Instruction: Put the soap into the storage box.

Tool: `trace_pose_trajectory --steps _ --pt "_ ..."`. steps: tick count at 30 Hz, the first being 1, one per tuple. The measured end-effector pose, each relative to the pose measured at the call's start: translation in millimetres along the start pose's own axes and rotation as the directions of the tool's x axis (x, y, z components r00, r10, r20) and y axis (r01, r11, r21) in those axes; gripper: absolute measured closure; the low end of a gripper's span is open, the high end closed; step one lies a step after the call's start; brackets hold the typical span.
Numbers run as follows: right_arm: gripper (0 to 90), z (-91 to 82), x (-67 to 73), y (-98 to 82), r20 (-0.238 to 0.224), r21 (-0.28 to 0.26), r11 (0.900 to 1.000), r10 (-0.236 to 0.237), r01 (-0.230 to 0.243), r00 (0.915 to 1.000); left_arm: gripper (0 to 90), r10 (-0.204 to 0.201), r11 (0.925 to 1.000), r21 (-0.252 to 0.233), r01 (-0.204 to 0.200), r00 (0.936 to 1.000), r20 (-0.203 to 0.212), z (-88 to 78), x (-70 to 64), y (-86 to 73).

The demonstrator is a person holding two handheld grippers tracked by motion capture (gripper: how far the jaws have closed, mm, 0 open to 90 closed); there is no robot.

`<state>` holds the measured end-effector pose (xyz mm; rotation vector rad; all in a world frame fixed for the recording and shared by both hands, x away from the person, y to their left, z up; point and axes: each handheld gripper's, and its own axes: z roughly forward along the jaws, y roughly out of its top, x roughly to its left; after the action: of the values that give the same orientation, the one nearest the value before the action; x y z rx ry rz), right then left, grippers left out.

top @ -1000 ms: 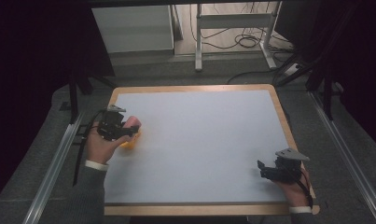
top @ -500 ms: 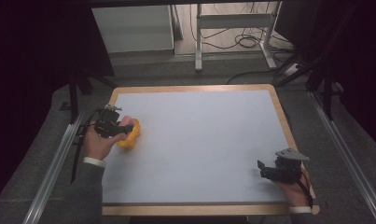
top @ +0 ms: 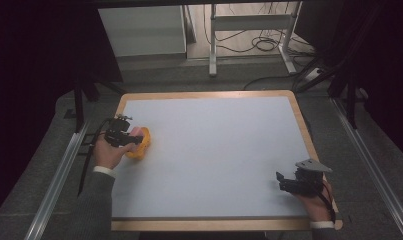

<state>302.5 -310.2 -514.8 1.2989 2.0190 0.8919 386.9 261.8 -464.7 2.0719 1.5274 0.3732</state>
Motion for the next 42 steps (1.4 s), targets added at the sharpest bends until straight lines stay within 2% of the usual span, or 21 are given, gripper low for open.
trace_pose_trajectory --steps 8,22,23,27,29,33,36,38,39,42 --pt "6.3 0.3 0.0 -0.3 0.001 0.0 1.0 -0.001 0.001 1.0 59.9 -0.007 0.9997 0.024 0.008 1.0 -0.006 11.7 3.1 -4.8" --pt "6.3 1.0 -0.2 -0.8 0.001 0.003 1.0 -0.003 0.003 1.0 59.7 -0.009 0.9986 0.051 0.01 0.9999 -0.004 20.9 2.5 -5.6" --pt "6.3 1.0 -0.2 -0.8 0.001 0.003 1.0 -0.002 0.002 1.0 58.9 -0.016 0.9993 0.035 0.016 0.9999 0.002 19.8 2.5 -5.6" --pt "6.3 0.8 -0.3 -0.7 0.001 0.004 1.0 -0.002 0.002 1.0 43.9 -0.041 0.9982 -0.044 0.041 0.9991 0.014 3.3 4.4 -3.6" --pt "6.3 0.4 -0.4 -0.5 0.001 0.003 1.0 0.001 -0.001 1.0 36.5 -0.035 0.9969 -0.071 0.035 0.9994 0.006 -4.2 3.7 -3.4" --pt "6.3 0.6 -0.1 -0.4 0.002 0.003 1.0 -0.001 0.001 1.0 28.3 -0.021 0.9901 -0.138 0.024 0.9995 0.023 -16.7 0.1 -5.9" --pt "6.3 0.9 0.6 -0.2 0.003 0.004 1.0 -0.001 0.001 1.0 27.7 -0.003 0.9883 -0.152 0.007 0.9995 0.03 -23.2 -5.5 -8.6" --pt "6.3 0.5 0.9 0.1 0.003 0.003 1.0 -0.002 0.002 1.0 27.0 0.013 0.9867 -0.163 -0.004 0.9983 0.056 -26.4 -10.1 -11.1" --pt "6.3 0.2 0.9 0.2 0.002 0.002 1.0 -0.001 0.001 1.0 27.0 0.032 0.9846 -0.174 -0.022 0.9979 0.057 -29.2 -14.4 -13.6" --pt "6.3 -0.6 0.6 0.5 0.004 0.0 1.0 -0.002 0.002 1.0 27.8 0.05 0.9766 -0.212 -0.037 0.9973 0.054 -34.7 -21.5 -19.5"
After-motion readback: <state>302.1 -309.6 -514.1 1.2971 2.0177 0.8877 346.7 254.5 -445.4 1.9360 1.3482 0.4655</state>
